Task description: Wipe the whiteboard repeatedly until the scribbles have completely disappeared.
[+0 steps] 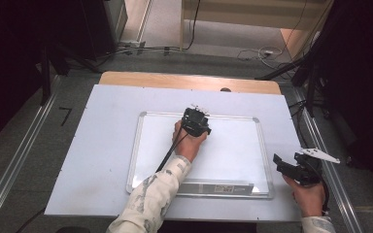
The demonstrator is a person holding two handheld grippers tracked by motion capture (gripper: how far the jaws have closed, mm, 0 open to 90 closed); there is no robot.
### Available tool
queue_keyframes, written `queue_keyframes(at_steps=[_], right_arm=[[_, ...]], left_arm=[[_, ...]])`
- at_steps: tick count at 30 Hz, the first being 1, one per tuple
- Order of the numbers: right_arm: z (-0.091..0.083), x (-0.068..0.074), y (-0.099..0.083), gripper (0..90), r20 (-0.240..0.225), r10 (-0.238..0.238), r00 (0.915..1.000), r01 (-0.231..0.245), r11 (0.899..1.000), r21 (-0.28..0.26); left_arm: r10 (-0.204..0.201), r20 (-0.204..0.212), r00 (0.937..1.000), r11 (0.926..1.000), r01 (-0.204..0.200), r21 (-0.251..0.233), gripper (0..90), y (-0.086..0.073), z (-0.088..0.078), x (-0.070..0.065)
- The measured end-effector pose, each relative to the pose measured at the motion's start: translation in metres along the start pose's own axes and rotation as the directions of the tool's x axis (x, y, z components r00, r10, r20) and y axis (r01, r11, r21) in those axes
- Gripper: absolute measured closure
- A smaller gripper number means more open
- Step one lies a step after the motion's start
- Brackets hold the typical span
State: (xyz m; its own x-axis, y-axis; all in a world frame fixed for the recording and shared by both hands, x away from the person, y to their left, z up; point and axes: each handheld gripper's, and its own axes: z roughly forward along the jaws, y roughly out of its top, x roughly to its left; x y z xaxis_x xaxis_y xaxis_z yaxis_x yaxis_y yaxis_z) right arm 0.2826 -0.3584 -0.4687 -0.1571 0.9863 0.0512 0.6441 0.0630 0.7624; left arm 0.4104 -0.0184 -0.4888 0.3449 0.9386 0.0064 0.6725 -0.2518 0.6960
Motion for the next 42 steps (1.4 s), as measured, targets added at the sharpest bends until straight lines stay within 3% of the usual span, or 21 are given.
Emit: queue_keyframes(at_steps=[6, 10, 13, 23, 27, 33, 42], right_arm=[[0.0, 0.0, 0.0, 17.7, 0.003, 0.006, 1.0, -0.006, 1.0, 0.002], [0.001, 0.0, 0.0, 17.8, 0.001, 0.004, 1.0, -0.004, 1.0, 0.004], [0.001, 0.001, 0.001, 18.0, 0.0, 0.0, 1.0, 0.0, 1.0, 0.002], [0.002, 0.002, 0.001, 18.1, -0.008, -0.001, 1.0, 0.001, 1.0, 0.001], [0.002, 0.002, 0.001, 18.4, -0.008, -0.005, 1.0, 0.005, 1.0, -0.001], [0.002, 0.001, 0.001, 18.5, -0.008, 0.002, 1.0, -0.002, 1.0, 0.003], [0.002, 0.003, 0.001, 18.6, 0.0, -0.005, 1.0, 0.005, 1.0, 0.005]], left_arm=[[-0.021, -0.017, 0.9997, 0.9998, 0.021, 0.005, 40.6, -0.006, -0.006, 0.021], [-0.022, -0.023, 0.9995, 0.9997, 0.023, 0.007, 40.6, -0.007, -0.007, 0.022], [-0.003, -0.007, 1.0, 0.9999, 0.003, 0.011, 40.6, -0.006, -0.007, 0.015], [0.06, 0.049, 0.997, 0.9981, -0.06, 0.012, 40.6, 0.004, 0.002, -0.03], [0.066, 0.056, 0.9962, 0.9977, -0.067, 0.011, 40.6, 0.006, 0.004, -0.037], [0.047, 0.036, 0.9983, 0.9988, -0.047, 0.014, 40.6, 0.002, 0.0, -0.025], [-0.01, -0.009, 0.9999, 0.9998, 0.01, 0.014, 40.6, -0.013, -0.013, 0.019]])
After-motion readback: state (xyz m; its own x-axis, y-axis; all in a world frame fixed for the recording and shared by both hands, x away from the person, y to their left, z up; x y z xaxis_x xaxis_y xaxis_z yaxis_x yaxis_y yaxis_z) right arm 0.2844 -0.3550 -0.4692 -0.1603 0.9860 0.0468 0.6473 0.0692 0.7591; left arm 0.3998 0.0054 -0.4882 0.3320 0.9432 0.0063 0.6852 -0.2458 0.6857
